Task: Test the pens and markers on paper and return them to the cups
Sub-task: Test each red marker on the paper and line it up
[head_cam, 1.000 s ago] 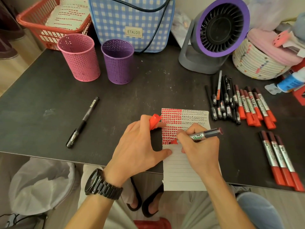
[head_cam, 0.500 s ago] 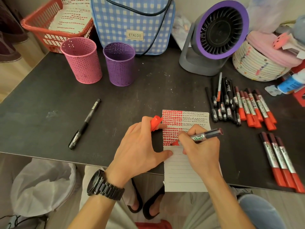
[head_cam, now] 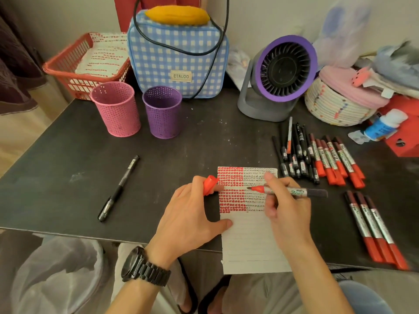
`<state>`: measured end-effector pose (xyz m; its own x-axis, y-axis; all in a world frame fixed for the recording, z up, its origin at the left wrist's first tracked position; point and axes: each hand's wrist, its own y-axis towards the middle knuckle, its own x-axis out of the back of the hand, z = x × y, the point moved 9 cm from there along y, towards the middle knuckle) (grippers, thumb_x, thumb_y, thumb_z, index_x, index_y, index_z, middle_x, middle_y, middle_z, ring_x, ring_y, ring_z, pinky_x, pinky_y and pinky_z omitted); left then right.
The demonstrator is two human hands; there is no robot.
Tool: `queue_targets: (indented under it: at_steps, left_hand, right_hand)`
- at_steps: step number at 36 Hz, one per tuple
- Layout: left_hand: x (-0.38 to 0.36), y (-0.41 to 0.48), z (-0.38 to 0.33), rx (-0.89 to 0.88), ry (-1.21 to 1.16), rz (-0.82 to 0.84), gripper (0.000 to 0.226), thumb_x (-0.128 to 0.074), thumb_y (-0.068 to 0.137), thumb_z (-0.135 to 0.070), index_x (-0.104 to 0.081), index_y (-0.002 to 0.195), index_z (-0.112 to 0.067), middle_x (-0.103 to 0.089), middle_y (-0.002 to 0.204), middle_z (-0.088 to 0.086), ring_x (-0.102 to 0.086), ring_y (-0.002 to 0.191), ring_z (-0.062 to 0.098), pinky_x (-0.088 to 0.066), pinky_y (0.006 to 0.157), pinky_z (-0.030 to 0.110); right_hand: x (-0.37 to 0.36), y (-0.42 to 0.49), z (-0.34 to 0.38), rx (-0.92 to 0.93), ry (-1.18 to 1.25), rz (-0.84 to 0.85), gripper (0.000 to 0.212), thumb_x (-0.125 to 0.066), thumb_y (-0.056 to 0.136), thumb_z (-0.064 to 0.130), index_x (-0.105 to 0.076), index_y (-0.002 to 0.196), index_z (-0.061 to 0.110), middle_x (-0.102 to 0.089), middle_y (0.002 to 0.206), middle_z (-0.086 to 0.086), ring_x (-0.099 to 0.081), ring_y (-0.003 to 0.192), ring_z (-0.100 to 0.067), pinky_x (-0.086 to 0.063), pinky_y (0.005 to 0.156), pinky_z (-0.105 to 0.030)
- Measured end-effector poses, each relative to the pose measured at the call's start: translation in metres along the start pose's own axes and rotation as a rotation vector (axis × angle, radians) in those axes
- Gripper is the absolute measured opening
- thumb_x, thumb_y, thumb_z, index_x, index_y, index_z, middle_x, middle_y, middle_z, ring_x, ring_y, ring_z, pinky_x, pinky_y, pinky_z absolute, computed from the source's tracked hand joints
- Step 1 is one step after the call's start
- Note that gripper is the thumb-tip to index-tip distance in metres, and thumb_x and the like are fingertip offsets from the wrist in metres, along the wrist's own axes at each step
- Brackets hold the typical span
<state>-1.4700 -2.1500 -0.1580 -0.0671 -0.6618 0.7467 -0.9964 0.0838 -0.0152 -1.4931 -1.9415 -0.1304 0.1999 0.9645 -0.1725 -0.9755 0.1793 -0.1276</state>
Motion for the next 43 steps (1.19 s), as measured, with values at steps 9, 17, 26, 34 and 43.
queue_targets:
  at_steps: [9, 17, 26, 34, 43]
  left_hand:
    - [0.016, -0.008, -0.009, -0.048, -0.049, -0.086, 0.027, -0.044, 0.085, -0.073, -0.038, 0.099, -0.051, -0.053, 0.097, -0.03, -0.052, 0.095, -0.001, -0.037, 0.071, 0.016]
    - [0.041, -0.029, -0.029, -0.012, -0.43, -0.224, 0.039, -0.035, 0.1, -0.057, -0.064, 0.099, -0.032, -0.065, 0.095, -0.018, -0.06, 0.095, 0.008, -0.042, 0.081, 0.022]
    - [0.006, -0.057, -0.052, -0.017, -0.41, 0.033, 0.032, -0.058, 0.081, -0.061, -0.068, 0.11, -0.052, -0.073, 0.101, -0.02, -0.068, 0.09, 0.011, -0.057, 0.081, 0.026]
    - [-0.002, -0.064, -0.059, -0.032, -0.407, 0.01, 0.03, -0.065, 0.086, -0.05, -0.062, 0.115, -0.043, -0.074, 0.103, -0.016, -0.064, 0.081, 0.02, -0.052, 0.071, 0.03]
    - [-0.017, -0.072, -0.07, -0.023, -0.551, 0.111, 0.027, -0.052, 0.092, -0.054, -0.072, 0.108, -0.046, -0.071, 0.086, -0.01, -0.063, 0.08, 0.006, -0.049, 0.076, 0.022]
  right_hand:
    - [0.021, -0.031, 0.014, -0.224, 0.251, 0.113, 0.047, -0.07, 0.077, 0.046, -0.079, 0.11, 0.014, -0.074, 0.092, -0.011, -0.062, 0.062, -0.015, -0.052, 0.051, -0.023]
    - [0.049, -0.069, -0.005, -0.268, 0.237, 0.022, 0.041, -0.064, 0.075, 0.039, -0.072, 0.1, 0.008, -0.074, 0.095, -0.027, -0.059, 0.052, -0.021, -0.048, 0.043, -0.027]
    - [0.082, -0.098, -0.015, -0.19, 0.164, -0.179, 0.045, -0.076, 0.066, 0.056, -0.077, 0.074, 0.011, -0.07, 0.071, -0.024, -0.059, 0.048, -0.018, -0.048, 0.04, -0.024]
    - [0.099, -0.113, -0.015, -0.185, 0.127, -0.308, 0.05, -0.075, 0.067, 0.064, -0.076, 0.063, 0.014, -0.067, 0.061, -0.021, -0.053, 0.041, -0.017, -0.041, 0.037, -0.024]
    - [0.104, -0.114, -0.006, -0.123, 0.173, -0.351, 0.054, -0.078, 0.06, 0.072, -0.074, 0.059, 0.018, -0.064, 0.054, -0.016, -0.049, 0.037, -0.015, -0.038, 0.035, -0.023]
